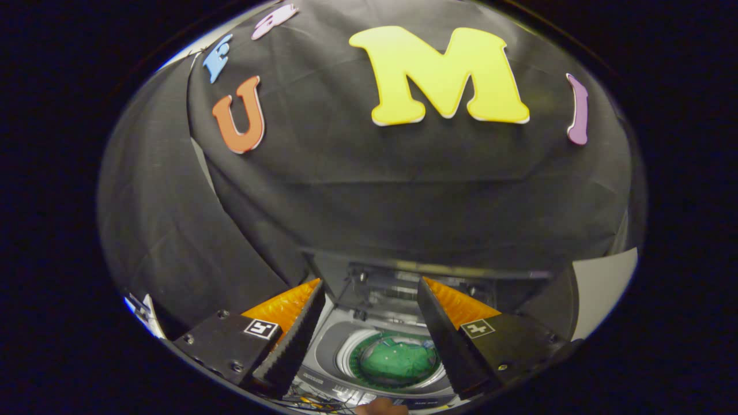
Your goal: Put the clothes into the washing machine and then close the washing machine lid.
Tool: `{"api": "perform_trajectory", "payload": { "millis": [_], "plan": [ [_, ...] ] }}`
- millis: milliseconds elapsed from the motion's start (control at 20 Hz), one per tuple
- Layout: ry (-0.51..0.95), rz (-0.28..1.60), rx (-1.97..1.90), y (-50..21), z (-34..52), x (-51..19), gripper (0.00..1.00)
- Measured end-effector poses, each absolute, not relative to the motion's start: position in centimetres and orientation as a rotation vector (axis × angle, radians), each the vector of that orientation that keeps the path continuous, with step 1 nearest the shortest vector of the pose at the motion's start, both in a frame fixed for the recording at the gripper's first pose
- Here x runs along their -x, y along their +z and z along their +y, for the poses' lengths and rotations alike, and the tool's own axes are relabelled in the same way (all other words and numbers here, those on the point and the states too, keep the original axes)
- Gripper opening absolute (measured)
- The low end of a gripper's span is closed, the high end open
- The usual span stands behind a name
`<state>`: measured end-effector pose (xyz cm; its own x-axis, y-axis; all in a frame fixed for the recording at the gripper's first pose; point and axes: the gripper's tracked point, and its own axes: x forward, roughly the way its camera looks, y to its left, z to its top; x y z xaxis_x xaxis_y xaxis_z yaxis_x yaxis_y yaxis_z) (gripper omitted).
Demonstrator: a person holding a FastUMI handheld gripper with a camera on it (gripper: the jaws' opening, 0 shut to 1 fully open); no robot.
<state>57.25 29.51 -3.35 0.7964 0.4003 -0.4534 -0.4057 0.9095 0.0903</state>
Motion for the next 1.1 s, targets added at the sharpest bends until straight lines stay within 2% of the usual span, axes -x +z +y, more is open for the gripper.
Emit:
{"api": "perform_trajectory", "payload": {
  "millis": [300,550,1100],
  "plan": [
    [0.288,0.476,0.077,-4.2,27.8,-63.5,1.00],
    [0.231,0.545,0.065,-7.9,27.3,-66.1,1.00],
    [0.237,0.539,-0.002,-9.1,27.1,-66.4,1.00]
  ]
}}
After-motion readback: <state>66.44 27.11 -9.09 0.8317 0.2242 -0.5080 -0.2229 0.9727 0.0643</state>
